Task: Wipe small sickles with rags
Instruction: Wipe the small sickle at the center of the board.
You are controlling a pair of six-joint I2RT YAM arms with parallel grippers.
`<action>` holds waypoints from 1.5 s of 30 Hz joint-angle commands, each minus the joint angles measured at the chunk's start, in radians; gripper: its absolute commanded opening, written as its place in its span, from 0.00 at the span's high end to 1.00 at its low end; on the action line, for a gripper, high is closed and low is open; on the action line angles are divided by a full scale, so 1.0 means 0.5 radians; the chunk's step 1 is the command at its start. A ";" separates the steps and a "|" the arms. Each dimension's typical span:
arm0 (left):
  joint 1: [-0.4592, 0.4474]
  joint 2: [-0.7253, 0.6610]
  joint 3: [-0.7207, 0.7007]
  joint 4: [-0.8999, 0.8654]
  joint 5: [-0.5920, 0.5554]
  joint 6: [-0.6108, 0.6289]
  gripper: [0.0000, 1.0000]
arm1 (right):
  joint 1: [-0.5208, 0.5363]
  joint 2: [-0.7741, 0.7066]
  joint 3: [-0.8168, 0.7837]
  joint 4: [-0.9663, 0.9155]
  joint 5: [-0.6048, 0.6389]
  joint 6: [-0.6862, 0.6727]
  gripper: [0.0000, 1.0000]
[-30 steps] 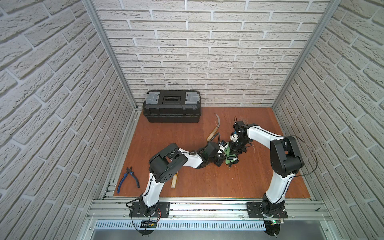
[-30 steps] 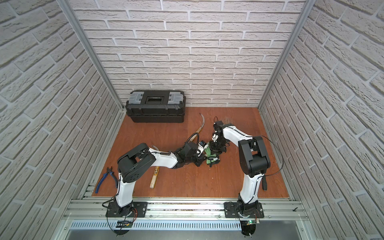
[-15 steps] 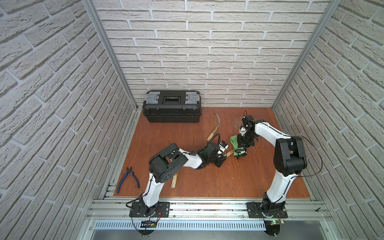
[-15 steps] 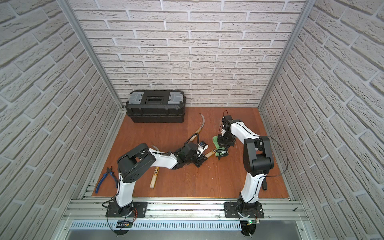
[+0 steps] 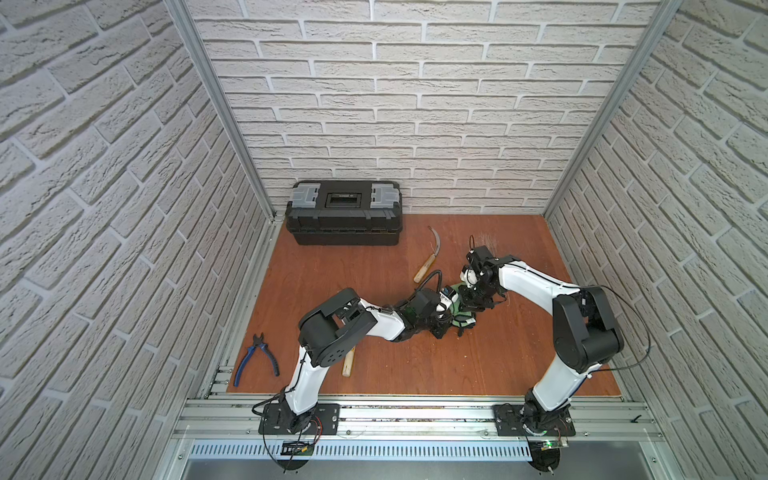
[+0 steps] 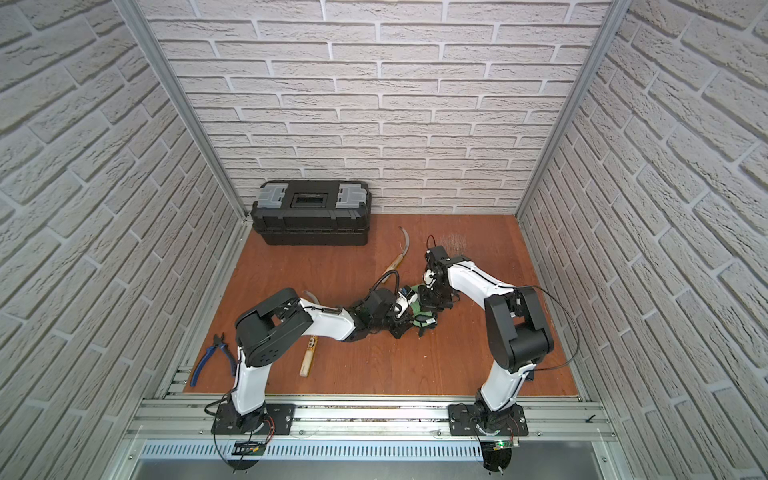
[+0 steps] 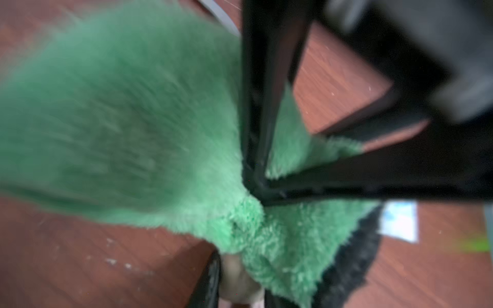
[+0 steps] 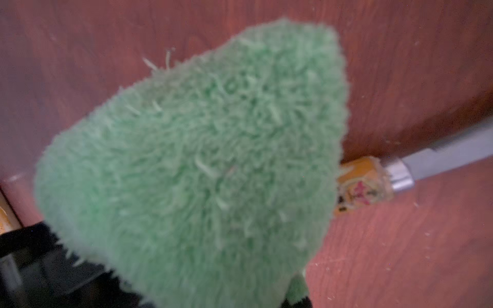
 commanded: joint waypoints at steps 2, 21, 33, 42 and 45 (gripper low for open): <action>-0.010 0.048 -0.033 -0.027 0.032 -0.035 1.00 | -0.008 0.176 -0.006 0.151 0.105 0.017 0.97; 0.046 -0.120 -0.120 -0.210 -0.011 0.014 1.00 | -0.369 0.382 0.446 -0.014 0.382 -0.273 0.97; 0.048 -0.116 -0.105 -0.207 -0.006 0.031 1.00 | -0.205 -0.210 0.157 -0.028 -0.014 -0.193 0.97; 0.050 -0.157 -0.088 -0.264 0.007 0.039 1.00 | -0.068 -0.036 -0.140 0.287 -0.077 -0.045 0.97; 0.048 -0.198 -0.091 -0.315 0.019 0.051 1.00 | -0.079 0.092 -0.135 0.366 -0.026 -0.057 0.97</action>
